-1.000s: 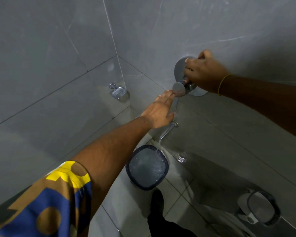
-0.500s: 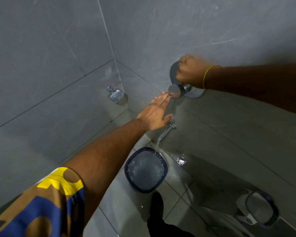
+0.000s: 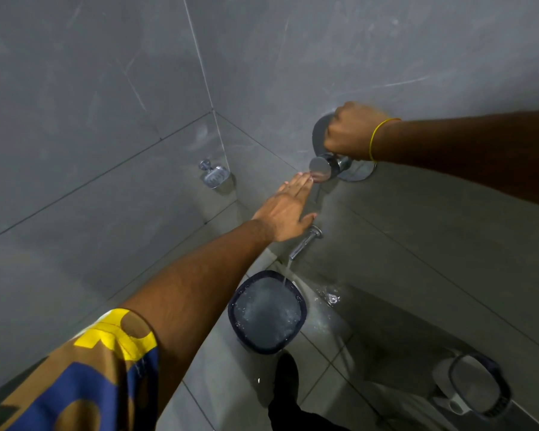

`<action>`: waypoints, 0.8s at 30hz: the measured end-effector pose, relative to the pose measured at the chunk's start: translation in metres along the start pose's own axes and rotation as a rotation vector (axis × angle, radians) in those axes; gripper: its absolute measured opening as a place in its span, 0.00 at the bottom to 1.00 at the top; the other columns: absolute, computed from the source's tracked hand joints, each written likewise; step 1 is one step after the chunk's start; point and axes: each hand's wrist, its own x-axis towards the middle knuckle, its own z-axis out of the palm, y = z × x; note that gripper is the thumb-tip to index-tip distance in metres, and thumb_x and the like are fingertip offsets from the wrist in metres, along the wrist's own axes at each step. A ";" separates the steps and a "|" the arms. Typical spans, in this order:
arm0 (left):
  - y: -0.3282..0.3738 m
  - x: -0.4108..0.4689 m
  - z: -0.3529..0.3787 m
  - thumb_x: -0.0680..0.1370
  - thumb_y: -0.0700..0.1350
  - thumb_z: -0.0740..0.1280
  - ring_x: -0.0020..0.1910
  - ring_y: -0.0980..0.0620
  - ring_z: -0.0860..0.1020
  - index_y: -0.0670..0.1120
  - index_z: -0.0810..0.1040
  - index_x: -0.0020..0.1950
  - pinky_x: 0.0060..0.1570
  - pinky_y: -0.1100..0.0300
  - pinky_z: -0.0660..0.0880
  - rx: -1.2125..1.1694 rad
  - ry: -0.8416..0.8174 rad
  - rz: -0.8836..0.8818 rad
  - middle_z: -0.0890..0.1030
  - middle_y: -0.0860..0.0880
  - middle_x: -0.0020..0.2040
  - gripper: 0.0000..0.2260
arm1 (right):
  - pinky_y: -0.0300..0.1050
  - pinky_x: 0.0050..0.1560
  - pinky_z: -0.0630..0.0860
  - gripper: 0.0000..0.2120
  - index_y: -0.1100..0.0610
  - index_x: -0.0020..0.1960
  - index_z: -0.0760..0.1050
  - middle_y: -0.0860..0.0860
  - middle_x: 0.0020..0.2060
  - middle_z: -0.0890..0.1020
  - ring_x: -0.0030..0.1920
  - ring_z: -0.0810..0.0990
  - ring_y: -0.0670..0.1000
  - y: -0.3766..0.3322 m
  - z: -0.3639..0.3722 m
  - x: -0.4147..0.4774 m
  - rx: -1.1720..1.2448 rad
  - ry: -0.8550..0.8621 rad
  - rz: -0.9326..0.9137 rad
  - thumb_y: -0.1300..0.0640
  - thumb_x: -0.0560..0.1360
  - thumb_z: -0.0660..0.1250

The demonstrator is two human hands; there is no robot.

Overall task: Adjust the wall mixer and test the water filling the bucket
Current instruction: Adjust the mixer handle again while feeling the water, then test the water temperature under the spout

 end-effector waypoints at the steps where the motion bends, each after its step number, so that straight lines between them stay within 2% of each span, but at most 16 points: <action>1: 0.000 0.000 0.000 0.84 0.57 0.60 0.84 0.43 0.47 0.39 0.47 0.84 0.81 0.48 0.47 0.000 0.001 -0.001 0.49 0.37 0.85 0.38 | 0.45 0.37 0.78 0.05 0.57 0.35 0.80 0.53 0.31 0.83 0.34 0.84 0.59 0.001 0.002 0.001 -0.018 -0.011 0.002 0.58 0.62 0.76; 7: -0.001 0.002 0.001 0.83 0.58 0.62 0.84 0.42 0.47 0.40 0.46 0.84 0.81 0.47 0.47 0.004 0.001 -0.008 0.49 0.38 0.85 0.39 | 0.44 0.42 0.78 0.04 0.55 0.43 0.82 0.52 0.38 0.85 0.42 0.85 0.57 0.000 0.004 0.000 -0.066 -0.068 0.040 0.55 0.71 0.71; 11: -0.002 0.002 0.002 0.83 0.58 0.62 0.84 0.42 0.48 0.40 0.46 0.84 0.81 0.47 0.48 0.011 0.006 -0.007 0.49 0.38 0.85 0.39 | 0.43 0.43 0.77 0.04 0.54 0.44 0.81 0.51 0.40 0.86 0.43 0.85 0.56 -0.001 0.003 0.000 -0.066 -0.102 0.073 0.55 0.74 0.69; 14: -0.003 0.002 0.003 0.84 0.58 0.61 0.84 0.43 0.48 0.40 0.46 0.84 0.80 0.49 0.46 0.013 0.013 -0.001 0.49 0.38 0.85 0.39 | 0.42 0.42 0.75 0.04 0.53 0.43 0.81 0.50 0.39 0.85 0.43 0.85 0.54 -0.003 0.005 0.001 -0.056 -0.122 0.081 0.55 0.75 0.68; 17: -0.002 0.002 0.005 0.84 0.57 0.61 0.84 0.43 0.47 0.40 0.45 0.84 0.81 0.48 0.47 0.013 0.010 0.003 0.49 0.39 0.85 0.39 | 0.40 0.37 0.69 0.06 0.53 0.39 0.80 0.49 0.34 0.84 0.37 0.84 0.53 -0.008 0.013 -0.006 -0.012 -0.133 0.144 0.55 0.75 0.69; 20: -0.004 -0.003 0.007 0.84 0.58 0.61 0.84 0.44 0.46 0.41 0.44 0.84 0.82 0.46 0.48 0.015 0.001 0.015 0.48 0.40 0.85 0.38 | 0.37 0.34 0.65 0.10 0.54 0.32 0.78 0.48 0.28 0.81 0.30 0.82 0.50 -0.024 0.027 -0.012 0.072 -0.102 0.320 0.54 0.71 0.72; 22: -0.006 -0.011 0.009 0.84 0.58 0.60 0.84 0.45 0.46 0.42 0.44 0.85 0.81 0.47 0.47 0.009 -0.003 0.029 0.47 0.40 0.85 0.39 | 0.34 0.31 0.66 0.14 0.54 0.27 0.77 0.47 0.23 0.79 0.24 0.80 0.49 -0.043 0.028 -0.011 0.204 -0.080 0.501 0.52 0.68 0.75; 24: -0.009 -0.024 0.010 0.84 0.58 0.60 0.84 0.45 0.45 0.42 0.44 0.85 0.81 0.48 0.46 0.017 0.003 0.031 0.47 0.41 0.85 0.38 | 0.33 0.29 0.68 0.18 0.54 0.26 0.78 0.47 0.22 0.80 0.23 0.80 0.50 -0.061 0.026 -0.005 0.334 -0.083 0.700 0.49 0.70 0.76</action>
